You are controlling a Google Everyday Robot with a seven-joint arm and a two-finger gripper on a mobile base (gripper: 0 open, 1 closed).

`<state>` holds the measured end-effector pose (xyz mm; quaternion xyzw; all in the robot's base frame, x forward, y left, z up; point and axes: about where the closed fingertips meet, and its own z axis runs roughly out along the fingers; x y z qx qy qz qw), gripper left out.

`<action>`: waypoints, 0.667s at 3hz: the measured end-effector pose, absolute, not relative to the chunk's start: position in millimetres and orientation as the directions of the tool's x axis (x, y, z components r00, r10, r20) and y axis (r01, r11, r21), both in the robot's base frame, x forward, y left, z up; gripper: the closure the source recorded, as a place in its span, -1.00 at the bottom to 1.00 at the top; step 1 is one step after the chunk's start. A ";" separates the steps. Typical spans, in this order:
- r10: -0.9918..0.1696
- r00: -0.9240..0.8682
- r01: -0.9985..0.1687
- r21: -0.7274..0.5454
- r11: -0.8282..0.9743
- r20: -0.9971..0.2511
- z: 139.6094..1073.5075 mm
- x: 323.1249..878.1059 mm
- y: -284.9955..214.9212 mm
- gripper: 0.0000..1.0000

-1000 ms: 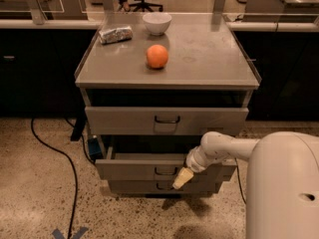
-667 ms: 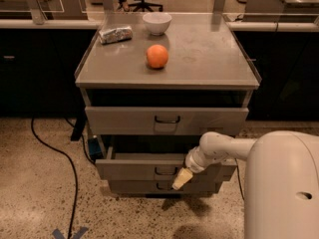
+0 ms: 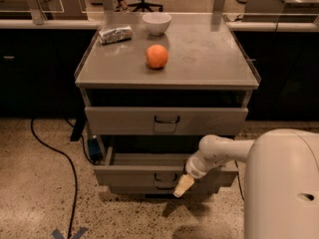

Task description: Open middle drawer

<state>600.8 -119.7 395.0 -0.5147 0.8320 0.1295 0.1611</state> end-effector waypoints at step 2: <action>-0.832 -0.422 -0.904 0.095 0.418 -0.361 398.4 565.2 -122.2 -1.00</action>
Offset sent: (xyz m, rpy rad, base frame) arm -0.0915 -0.0173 0.0234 -0.0523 0.1502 0.0363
